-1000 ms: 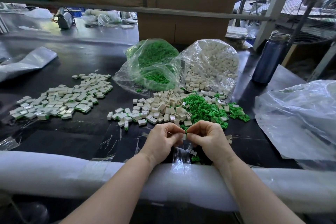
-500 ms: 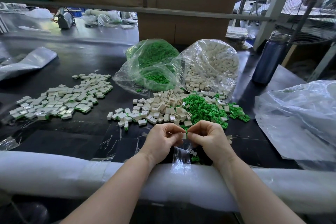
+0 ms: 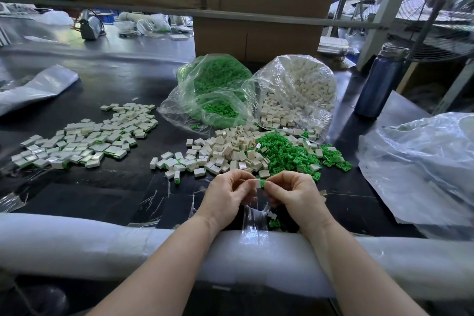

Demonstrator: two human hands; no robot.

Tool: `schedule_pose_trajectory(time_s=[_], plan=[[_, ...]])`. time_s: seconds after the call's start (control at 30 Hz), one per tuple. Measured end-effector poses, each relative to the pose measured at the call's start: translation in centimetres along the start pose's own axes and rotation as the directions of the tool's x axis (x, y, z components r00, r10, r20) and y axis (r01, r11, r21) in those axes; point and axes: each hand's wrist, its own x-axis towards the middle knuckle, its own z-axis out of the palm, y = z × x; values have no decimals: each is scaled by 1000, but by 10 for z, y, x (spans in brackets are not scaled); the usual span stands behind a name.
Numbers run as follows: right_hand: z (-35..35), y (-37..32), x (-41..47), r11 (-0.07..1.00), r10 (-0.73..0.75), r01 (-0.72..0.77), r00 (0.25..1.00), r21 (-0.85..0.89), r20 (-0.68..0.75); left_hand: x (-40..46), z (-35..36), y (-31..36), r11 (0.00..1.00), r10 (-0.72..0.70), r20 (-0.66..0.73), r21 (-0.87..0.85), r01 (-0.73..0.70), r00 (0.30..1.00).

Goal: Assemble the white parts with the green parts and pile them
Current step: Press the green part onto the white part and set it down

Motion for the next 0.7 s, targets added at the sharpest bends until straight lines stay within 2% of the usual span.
schedule_pose_trajectory(time_s=[0.4,0.7], plan=[[3,2,3,995,58,-52,996,-88,72,-1,0,2,1000,3,29,24,-4,1000],[4,0,2,975,79,-56,992,-214,96,-1,-1,0,963,65,5,260,-64,998]])
